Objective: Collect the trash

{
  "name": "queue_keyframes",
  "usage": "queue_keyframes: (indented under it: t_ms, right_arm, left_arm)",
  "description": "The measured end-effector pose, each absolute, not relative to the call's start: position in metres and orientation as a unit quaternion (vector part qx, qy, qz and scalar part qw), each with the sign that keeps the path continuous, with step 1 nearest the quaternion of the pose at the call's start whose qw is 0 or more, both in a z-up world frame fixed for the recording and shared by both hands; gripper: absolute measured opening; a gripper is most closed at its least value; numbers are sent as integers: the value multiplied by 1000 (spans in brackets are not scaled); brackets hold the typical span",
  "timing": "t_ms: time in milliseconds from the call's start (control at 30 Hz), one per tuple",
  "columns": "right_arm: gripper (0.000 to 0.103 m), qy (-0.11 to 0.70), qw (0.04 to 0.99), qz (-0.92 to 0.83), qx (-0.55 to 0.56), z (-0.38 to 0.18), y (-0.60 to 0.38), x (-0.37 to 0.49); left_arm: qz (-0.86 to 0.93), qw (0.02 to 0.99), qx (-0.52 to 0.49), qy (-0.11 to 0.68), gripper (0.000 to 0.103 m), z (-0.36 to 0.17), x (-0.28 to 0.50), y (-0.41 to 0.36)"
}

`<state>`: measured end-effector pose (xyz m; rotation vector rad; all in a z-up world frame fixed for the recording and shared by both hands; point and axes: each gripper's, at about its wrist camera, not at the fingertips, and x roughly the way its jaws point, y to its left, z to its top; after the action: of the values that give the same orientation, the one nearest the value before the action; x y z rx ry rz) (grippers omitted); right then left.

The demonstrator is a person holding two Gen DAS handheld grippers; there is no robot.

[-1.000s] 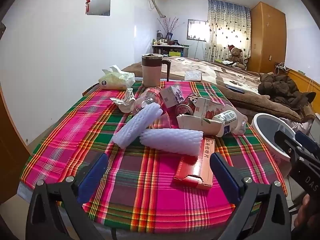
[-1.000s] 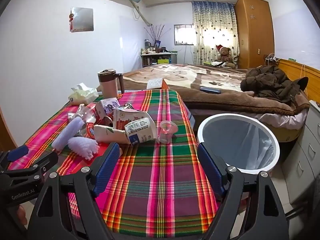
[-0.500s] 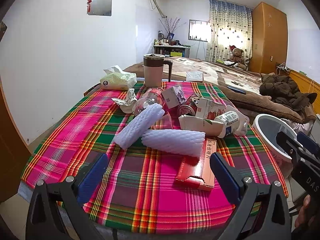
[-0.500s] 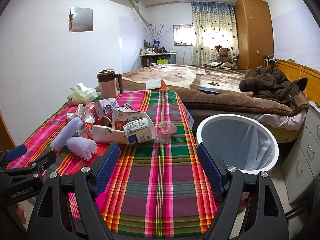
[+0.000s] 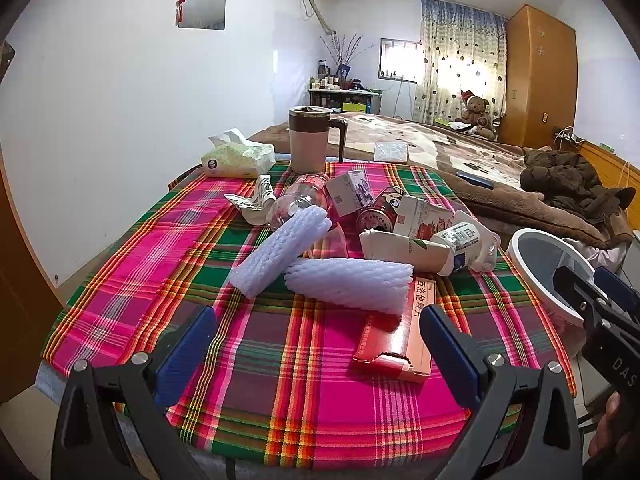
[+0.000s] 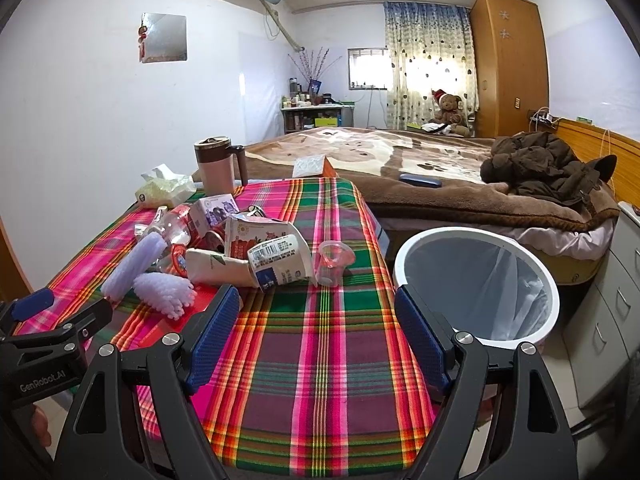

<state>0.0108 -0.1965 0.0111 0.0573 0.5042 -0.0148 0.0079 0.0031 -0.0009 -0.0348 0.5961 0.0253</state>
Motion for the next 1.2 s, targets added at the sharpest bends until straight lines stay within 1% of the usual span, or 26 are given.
queue_keyframes:
  t_ms: [1200]
  right_arm:
    - [81, 242, 970, -15, 27, 13, -200, 13]
  left_arm:
    - [13, 955, -20, 294, 103, -1, 12, 9]
